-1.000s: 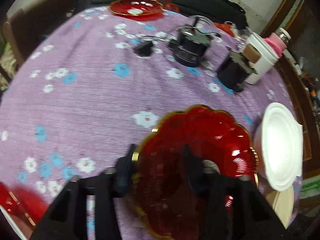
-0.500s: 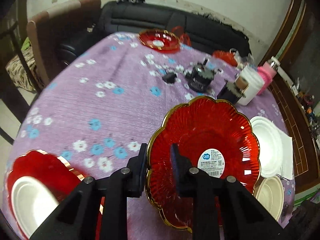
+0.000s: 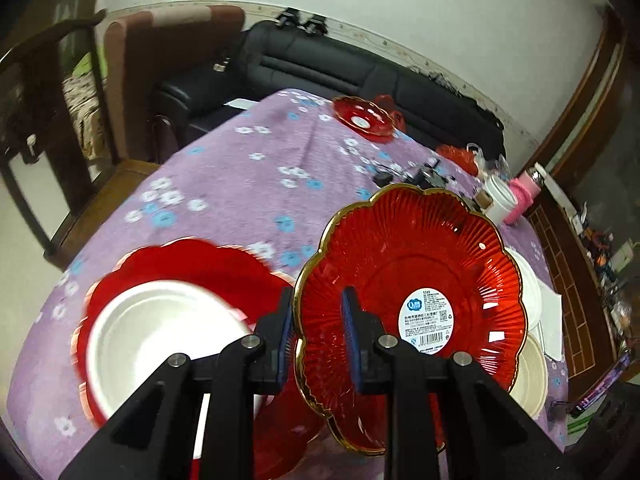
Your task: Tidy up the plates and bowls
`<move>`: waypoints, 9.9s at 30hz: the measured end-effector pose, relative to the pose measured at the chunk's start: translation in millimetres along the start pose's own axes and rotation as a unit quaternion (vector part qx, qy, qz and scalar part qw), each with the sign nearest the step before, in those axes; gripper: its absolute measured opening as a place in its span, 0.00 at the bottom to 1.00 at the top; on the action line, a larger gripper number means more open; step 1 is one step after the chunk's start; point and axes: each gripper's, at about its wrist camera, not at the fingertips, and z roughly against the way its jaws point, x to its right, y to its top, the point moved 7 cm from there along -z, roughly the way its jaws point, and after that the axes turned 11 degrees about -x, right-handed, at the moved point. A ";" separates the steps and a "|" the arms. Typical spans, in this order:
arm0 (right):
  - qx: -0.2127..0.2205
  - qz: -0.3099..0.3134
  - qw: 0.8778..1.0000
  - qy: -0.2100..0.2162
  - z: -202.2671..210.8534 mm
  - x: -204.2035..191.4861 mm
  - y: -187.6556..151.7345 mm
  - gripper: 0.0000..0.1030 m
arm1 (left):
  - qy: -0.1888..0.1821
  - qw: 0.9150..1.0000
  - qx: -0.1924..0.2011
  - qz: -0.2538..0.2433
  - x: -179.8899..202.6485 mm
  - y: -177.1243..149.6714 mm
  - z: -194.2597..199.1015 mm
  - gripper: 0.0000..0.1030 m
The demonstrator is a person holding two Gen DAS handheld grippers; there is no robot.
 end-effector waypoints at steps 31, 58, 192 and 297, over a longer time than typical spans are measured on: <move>-0.141 0.062 0.988 -0.018 -102.8 -92.4 -58.2 0.25 | -0.002 0.991 -0.005 0.136 -155.0 -46.6 21.3 0.32; -0.020 0.129 0.989 -0.065 -10.5 -78.0 -55.6 0.65 | 0.027 0.980 0.197 0.019 -50.1 -80.3 146.1 0.81; -0.007 0.113 0.992 -0.053 27.2 -39.7 -14.2 0.17 | -0.019 0.999 0.043 0.003 -8.9 -85.1 54.3 0.26; 0.072 -0.095 0.978 -0.173 60.3 176.0 81.1 0.68 | 0.004 0.980 0.045 -0.195 162.6 -97.8 -7.5 0.87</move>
